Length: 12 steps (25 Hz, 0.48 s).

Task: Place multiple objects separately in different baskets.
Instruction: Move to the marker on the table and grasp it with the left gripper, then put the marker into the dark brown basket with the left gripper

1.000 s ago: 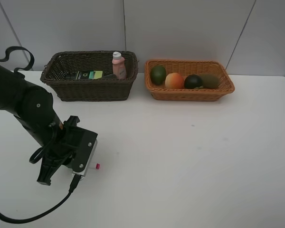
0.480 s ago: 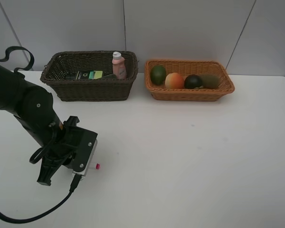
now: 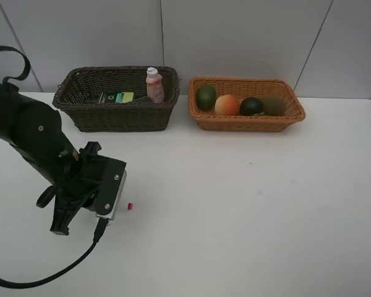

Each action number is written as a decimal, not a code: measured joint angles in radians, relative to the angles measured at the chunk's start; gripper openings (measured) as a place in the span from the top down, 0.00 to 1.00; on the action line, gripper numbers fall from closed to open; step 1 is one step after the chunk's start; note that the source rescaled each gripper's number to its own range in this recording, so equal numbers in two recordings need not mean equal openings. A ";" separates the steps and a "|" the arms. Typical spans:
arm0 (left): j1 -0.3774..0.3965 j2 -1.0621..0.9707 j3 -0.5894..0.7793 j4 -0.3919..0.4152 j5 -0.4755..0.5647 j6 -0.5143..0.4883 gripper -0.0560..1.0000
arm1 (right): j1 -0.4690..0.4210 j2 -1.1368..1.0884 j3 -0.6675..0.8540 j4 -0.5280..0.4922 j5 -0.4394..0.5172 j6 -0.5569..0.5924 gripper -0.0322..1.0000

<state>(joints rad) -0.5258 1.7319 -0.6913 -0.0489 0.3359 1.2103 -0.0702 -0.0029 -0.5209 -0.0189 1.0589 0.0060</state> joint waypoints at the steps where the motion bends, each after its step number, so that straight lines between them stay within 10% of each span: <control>1: 0.000 -0.026 0.001 -0.012 0.001 -0.030 0.91 | 0.000 0.000 0.000 0.000 0.000 0.000 0.02; 12: 0.000 -0.299 -0.132 -0.055 0.050 -0.419 0.91 | 0.000 0.000 0.000 0.000 0.000 0.000 0.02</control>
<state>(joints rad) -0.5258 1.4327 -0.8231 -0.1037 0.3862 0.7911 -0.0702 -0.0029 -0.5209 -0.0189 1.0589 0.0060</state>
